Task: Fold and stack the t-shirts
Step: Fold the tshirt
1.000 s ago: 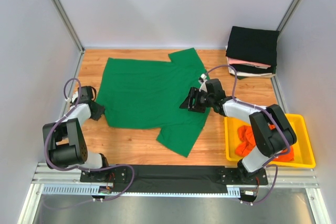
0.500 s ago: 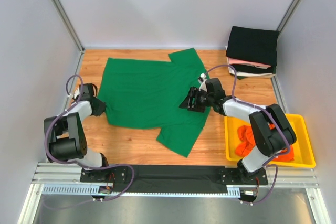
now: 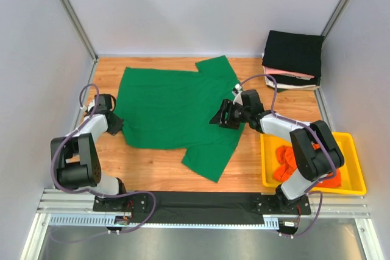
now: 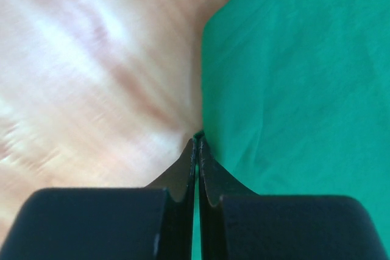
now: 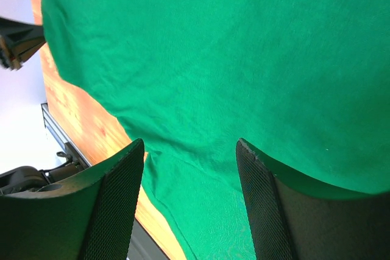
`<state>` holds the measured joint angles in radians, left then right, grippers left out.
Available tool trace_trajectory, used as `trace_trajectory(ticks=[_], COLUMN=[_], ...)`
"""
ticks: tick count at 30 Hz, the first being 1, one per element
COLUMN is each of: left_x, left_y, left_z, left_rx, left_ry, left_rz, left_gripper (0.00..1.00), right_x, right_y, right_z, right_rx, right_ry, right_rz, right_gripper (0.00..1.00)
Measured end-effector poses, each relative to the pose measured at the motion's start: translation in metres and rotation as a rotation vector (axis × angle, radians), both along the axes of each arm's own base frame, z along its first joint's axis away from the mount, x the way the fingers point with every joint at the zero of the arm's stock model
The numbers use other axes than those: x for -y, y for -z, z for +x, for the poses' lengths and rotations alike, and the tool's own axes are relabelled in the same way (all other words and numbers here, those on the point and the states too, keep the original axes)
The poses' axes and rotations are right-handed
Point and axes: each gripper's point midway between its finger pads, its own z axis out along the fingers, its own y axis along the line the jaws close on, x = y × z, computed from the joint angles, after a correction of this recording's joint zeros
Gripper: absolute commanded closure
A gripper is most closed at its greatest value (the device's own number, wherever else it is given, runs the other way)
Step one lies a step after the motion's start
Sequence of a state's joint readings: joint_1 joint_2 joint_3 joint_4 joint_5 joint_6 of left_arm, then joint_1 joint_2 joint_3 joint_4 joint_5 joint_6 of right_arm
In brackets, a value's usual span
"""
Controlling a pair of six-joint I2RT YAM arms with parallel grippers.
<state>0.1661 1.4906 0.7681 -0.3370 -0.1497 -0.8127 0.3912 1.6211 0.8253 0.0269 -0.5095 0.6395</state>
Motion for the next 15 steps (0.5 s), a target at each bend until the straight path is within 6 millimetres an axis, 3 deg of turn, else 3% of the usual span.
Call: trace_trajectory(ticks=[5,9,12,15], left_x=[-0.006,-0.023,-0.035,-0.037], left_y=[-0.035,-0.061,-0.065,-0.052], left_z=[-0.022,-0.043,-0.062,-0.085], left_rx=[0.014,0.042,0.042,-0.008], left_ry=[-0.018,-0.067,-0.113,-0.143], left_rz=[0.04,0.07,0.08,0.062], left_gripper=[1.0,1.0,1.0,1.0], right_x=[-0.001,-0.001,-0.001,0.0], right_y=[0.0,-0.001,-0.001,0.001], right_z=[-0.001,-0.001,0.0,0.0], right_rx=[-0.001,0.0,0.003,-0.003], right_ry=[-0.005,-0.006,-0.003,0.006], right_rz=[0.004,0.007,0.009,-0.009], right_gripper=[0.37,0.37,0.37,0.38])
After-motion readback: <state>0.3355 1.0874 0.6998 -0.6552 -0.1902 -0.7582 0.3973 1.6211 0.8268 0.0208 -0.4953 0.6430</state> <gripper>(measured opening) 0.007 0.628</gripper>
